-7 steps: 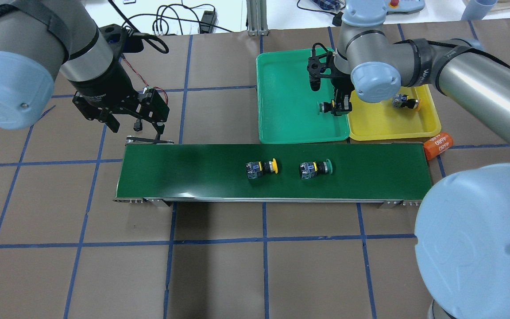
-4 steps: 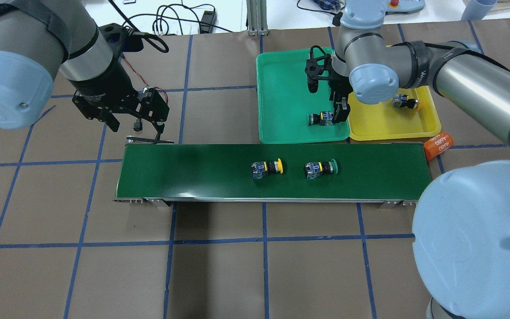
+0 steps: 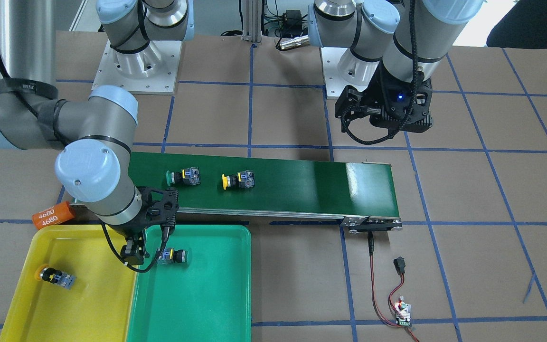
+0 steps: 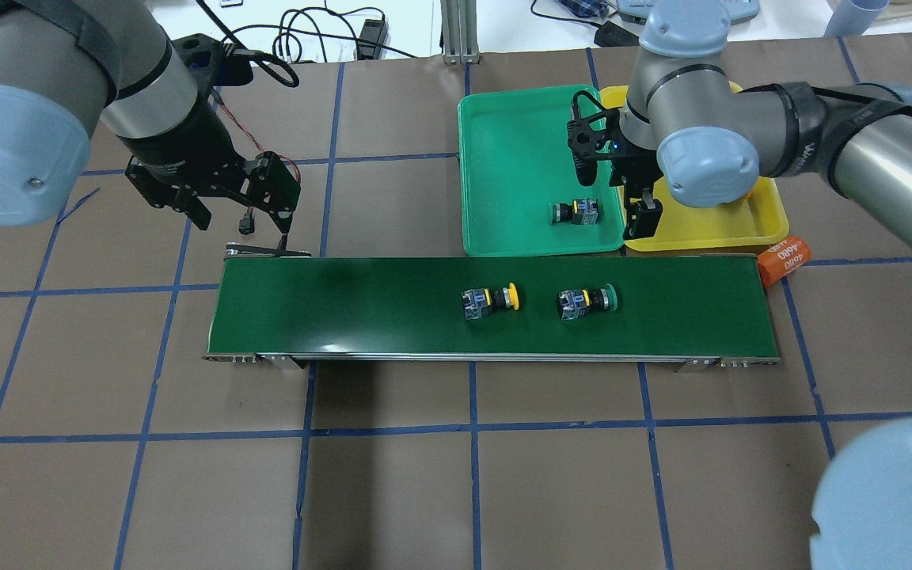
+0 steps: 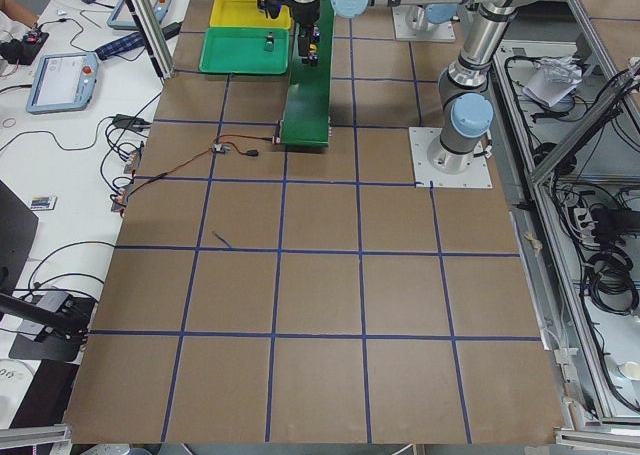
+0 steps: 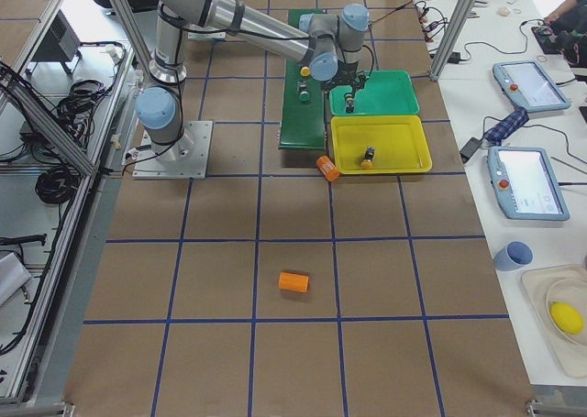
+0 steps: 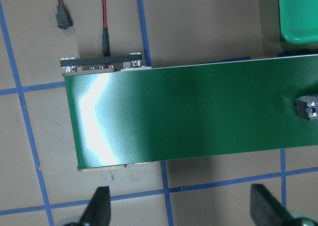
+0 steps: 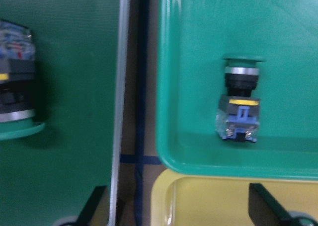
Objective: Sort buttons by color to trays
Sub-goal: 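Move the right gripper back to the belt and grasp the next green button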
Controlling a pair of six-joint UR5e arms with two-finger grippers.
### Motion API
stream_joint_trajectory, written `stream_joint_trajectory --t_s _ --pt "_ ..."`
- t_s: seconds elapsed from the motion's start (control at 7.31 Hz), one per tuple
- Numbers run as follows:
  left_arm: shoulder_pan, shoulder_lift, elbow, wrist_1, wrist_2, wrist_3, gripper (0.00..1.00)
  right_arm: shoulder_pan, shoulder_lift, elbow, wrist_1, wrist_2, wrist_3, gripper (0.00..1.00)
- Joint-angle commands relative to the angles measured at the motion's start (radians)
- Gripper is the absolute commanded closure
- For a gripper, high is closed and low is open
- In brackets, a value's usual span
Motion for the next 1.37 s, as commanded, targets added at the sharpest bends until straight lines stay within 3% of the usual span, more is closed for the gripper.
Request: stream_joint_trajectory --t_s 0.0,0.27,0.41,1.23 --pt "0.0 0.002 0.002 -0.001 0.001 0.0 0.0 -0.062 -0.157 0.185 -0.005 -0.001 -0.019 0.0" --pt "0.0 0.0 -0.006 -0.001 -0.004 0.0 0.0 -0.069 -0.193 0.323 -0.143 -0.001 -0.02 0.0" --pt "-0.001 0.002 -0.013 -0.004 -0.002 0.0 0.0 -0.067 -0.194 0.348 -0.147 0.005 -0.019 0.0" --pt "0.0 0.006 -0.009 -0.001 -0.002 0.0 0.0 -0.065 -0.197 0.359 -0.169 0.017 -0.01 0.0"
